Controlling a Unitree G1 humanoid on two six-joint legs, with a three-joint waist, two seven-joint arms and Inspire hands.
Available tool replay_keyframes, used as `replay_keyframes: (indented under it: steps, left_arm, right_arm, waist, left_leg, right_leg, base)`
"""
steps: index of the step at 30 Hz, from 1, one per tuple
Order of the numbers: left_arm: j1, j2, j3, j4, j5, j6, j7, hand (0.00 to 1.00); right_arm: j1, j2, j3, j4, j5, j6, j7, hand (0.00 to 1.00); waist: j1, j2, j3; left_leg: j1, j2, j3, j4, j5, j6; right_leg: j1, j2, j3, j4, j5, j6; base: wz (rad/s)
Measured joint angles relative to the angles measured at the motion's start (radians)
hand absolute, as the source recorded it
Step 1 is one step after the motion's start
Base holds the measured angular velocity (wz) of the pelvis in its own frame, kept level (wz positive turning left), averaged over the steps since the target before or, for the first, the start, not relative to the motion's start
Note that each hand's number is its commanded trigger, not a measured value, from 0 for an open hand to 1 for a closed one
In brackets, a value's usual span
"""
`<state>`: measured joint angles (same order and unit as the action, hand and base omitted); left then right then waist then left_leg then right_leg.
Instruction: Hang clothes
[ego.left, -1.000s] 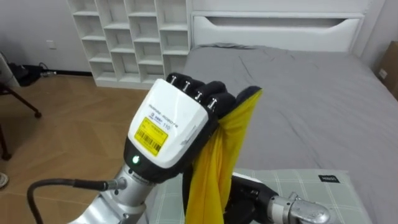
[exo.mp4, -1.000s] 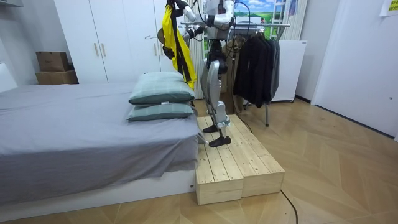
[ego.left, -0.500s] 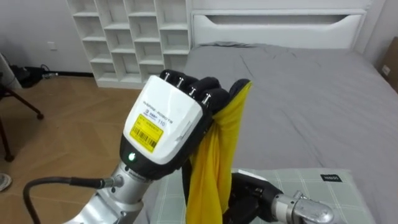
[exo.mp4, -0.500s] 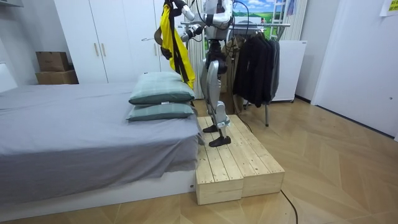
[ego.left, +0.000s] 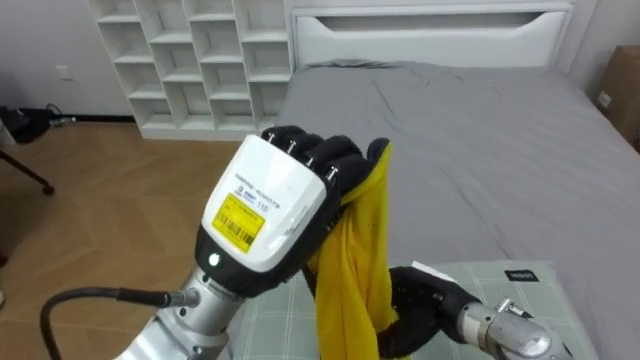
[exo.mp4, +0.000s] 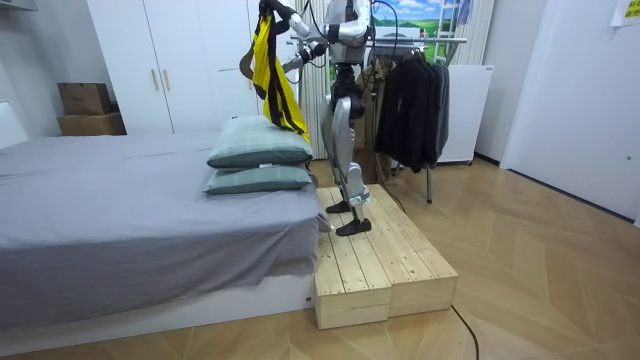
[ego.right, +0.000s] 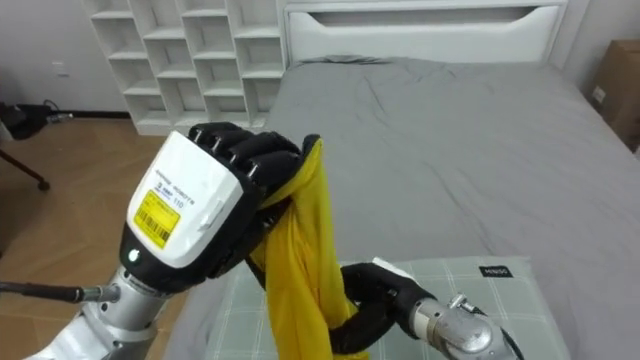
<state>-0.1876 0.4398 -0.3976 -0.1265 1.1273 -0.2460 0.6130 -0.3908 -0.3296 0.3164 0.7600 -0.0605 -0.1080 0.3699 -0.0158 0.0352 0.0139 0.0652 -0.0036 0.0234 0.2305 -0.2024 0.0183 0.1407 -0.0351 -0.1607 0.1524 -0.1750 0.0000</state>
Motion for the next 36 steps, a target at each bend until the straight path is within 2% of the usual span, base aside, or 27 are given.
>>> replay_keyframes:
  steps: [3, 7, 11, 15, 18, 22, 25, 28, 30, 36]
  left_arm:
    - [0.006, 0.017, 0.004, 0.01, -0.059, -0.003, -0.005, 0.0]
    - [0.028, 0.013, 0.047, 0.025, -0.118, -0.001, -0.011, 0.0]
    - [0.044, 0.011, 0.053, 0.083, -0.173, -0.009, -0.014, 0.0]
    - [0.068, 0.008, 0.074, 0.085, -0.18, -0.025, -0.019, 0.0]
    - [0.101, 0.007, 0.099, 0.084, -0.181, -0.024, -0.034, 0.0]
    - [0.102, 0.007, 0.106, 0.085, -0.181, -0.025, -0.065, 0.0]
    - [0.102, 0.007, 0.108, 0.085, -0.182, -0.022, -0.097, 0.0]
    - [0.102, 0.011, 0.126, 0.086, -0.186, -0.021, -0.127, 0.0]
    - [0.102, 0.011, 0.133, 0.086, -0.199, -0.022, -0.145, 0.0]
    - [0.102, 0.011, 0.143, 0.091, -0.27, -0.023, -0.192, 0.0]
  right_arm:
    - [0.0, -0.013, -0.028, -0.039, -0.151, -0.002, -0.075, 1.0]
    - [0.0, -0.033, -0.046, -0.088, -0.303, -0.018, -0.169, 1.0]
    - [0.0, -0.045, -0.089, -0.113, -0.518, -0.018, -0.27, 1.0]
    - [0.0, -0.045, -0.148, -0.154, -0.675, -0.018, -0.344, 1.0]
    - [0.001, -0.046, -0.191, -0.186, -0.743, -0.015, -0.41, 1.0]
    - [0.0, -0.05, -0.231, -0.197, -0.815, -0.016, -0.496, 1.0]
    - [0.0, -0.072, -0.232, -0.198, -0.85, -0.023, -0.55, 1.0]
    - [0.004, -0.09, -0.231, -0.221, -0.91, -0.047, -0.589, 1.0]
    - [0.004, -0.106, -0.23, -0.224, -0.957, -0.076, -0.631, 1.0]
    - [0.008, -0.111, -0.23, -0.224, -0.963, -0.099, -0.718, 1.0]
  waist:
    - [-0.004, -0.007, -0.0027]
    - [-0.003, -0.024, -0.0034]
    - [-0.004, -0.049, -0.0109]
    - [-0.002, -0.051, -0.0114]
    - [-0.004, -0.052, -0.0114]
    - [-0.003, -0.051, -0.0115]
    - [-0.002, -0.051, -0.0115]
    - [-0.004, -0.052, -0.0114]
    - [-0.005, -0.052, -0.0114]
    - [-0.006, -0.053, -0.0106]
  left_leg:
    - [0.003, 0.002, 0.013, -0.003, 0.0, 0.0]
    - [0.009, 0.007, 0.031, -0.009, 0.0, 0.0]
    - [0.012, 0.008, 0.034, -0.01, 0.0, 0.0]
    - [0.0, 0.007, 0.044, -0.008, 0.0, 0.0]
    - [-0.002, 0.01, 0.052, -0.007, 0.001, 0.0]
    - [-0.002, 0.01, 0.054, -0.007, 0.001, 0.0]
    - [-0.003, 0.009, 0.058, -0.008, 0.001, 0.001]
    - [-0.003, 0.01, 0.059, -0.008, 0.001, 0.001]
    - [-0.002, 0.01, 0.059, -0.008, 0.001, 0.001]
    - [0.0, 0.011, 0.06, -0.008, 0.001, 0.001]
  right_leg:
    - [-0.004, 0.001, 0.012, 0.002, 0.0, 0.0]
    - [-0.011, 0.003, 0.022, 0.009, 0.0, 0.0]
    - [-0.013, 0.003, 0.021, 0.017, 0.0, 0.0]
    - [-0.028, 0.0, 0.024, 0.019, 0.0, 0.0]
    - [-0.033, 0.002, 0.024, 0.023, 0.0, 0.0]
    - [-0.035, 0.002, 0.026, 0.028, 0.0, 0.0]
    - [-0.043, 0.001, 0.031, 0.034, 0.0, 0.0]
    - [-0.047, 0.002, 0.039, 0.035, 0.0, 0.0]
    - [-0.046, 0.003, 0.045, 0.035, 0.0, 0.0]
    - [-0.045, 0.004, 0.047, 0.035, 0.0, 0.0]
  base:
    - [-0.12]
    - [-0.13]
    - [-0.02]
    - [-0.04]
    - [-0.04]
    - [0.0]
    - [-0.07]
    - [-0.07]
    - [-0.04]
    - [0.0]
